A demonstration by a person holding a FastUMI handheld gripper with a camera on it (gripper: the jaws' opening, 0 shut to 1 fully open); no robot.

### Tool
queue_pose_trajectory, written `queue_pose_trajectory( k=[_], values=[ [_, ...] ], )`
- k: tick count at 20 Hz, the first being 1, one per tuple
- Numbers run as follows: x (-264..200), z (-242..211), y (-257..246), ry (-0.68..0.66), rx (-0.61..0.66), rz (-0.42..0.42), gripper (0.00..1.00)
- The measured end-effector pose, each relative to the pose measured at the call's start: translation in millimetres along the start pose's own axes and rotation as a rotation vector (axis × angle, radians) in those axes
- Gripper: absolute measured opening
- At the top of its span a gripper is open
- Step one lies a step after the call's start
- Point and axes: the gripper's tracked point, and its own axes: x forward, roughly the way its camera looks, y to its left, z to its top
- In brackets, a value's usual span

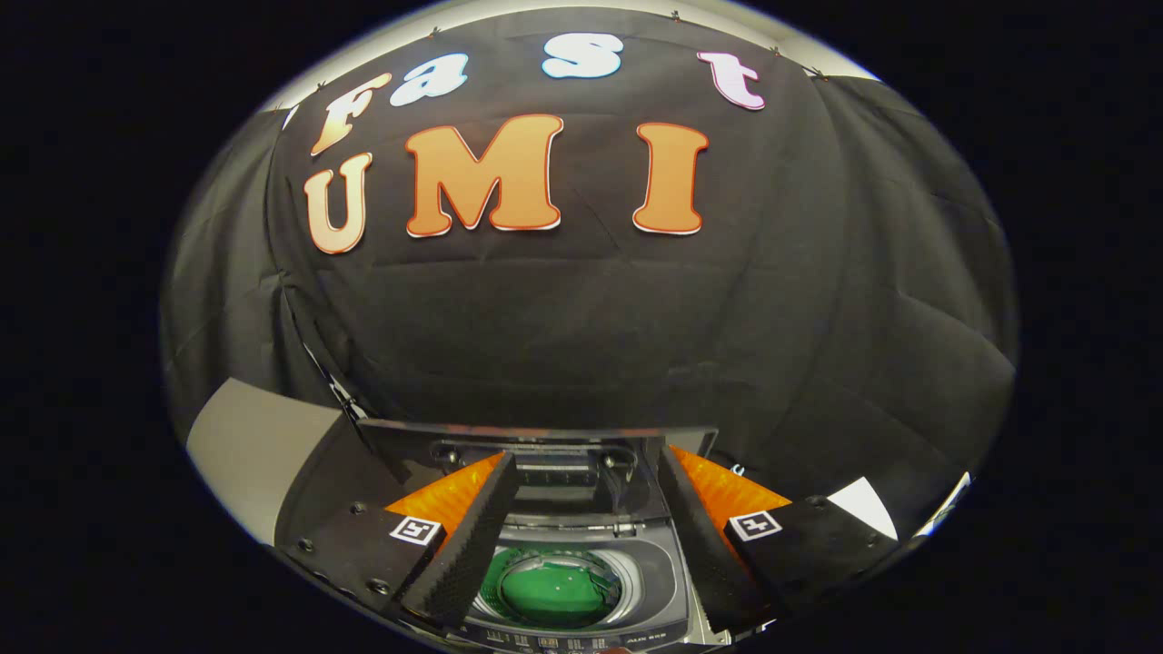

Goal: Put the clothes into the washing machine and then close the washing machine lid.

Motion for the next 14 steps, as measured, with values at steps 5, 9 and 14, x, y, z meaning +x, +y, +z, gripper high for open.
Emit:
queue_pose_trajectory(
  k=[5,9,14],
  values=[
    [36.0,22.8,18.8,-0.035,0.011,0.028,0.99],
    [81.9,22.3,33.6,-0.009,0.000,0.046,0.99],
    [123.6,12.9,36.8,0.023,-0.006,0.036,1.00]
  ],
)
